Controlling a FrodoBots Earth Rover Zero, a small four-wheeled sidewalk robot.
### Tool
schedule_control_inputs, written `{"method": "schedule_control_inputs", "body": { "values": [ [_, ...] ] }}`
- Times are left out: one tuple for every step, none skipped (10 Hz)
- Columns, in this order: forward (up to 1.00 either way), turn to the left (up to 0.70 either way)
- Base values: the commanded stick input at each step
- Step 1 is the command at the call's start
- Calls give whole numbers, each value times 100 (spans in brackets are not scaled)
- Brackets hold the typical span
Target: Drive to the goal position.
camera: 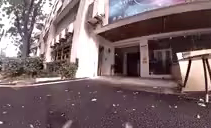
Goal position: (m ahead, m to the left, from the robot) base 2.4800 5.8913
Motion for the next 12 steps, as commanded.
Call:
{"method": "schedule_control_inputs", "body": {
  "values": [
    [66, -13],
    [66, -13],
    [66, -13],
    [66, -13],
    [66, -13],
    [66, -13],
    [66, -13],
    [66, -13],
    [66, -13],
    [66, -13],
    [66, -13],
    [66, -13]
  ]
}}
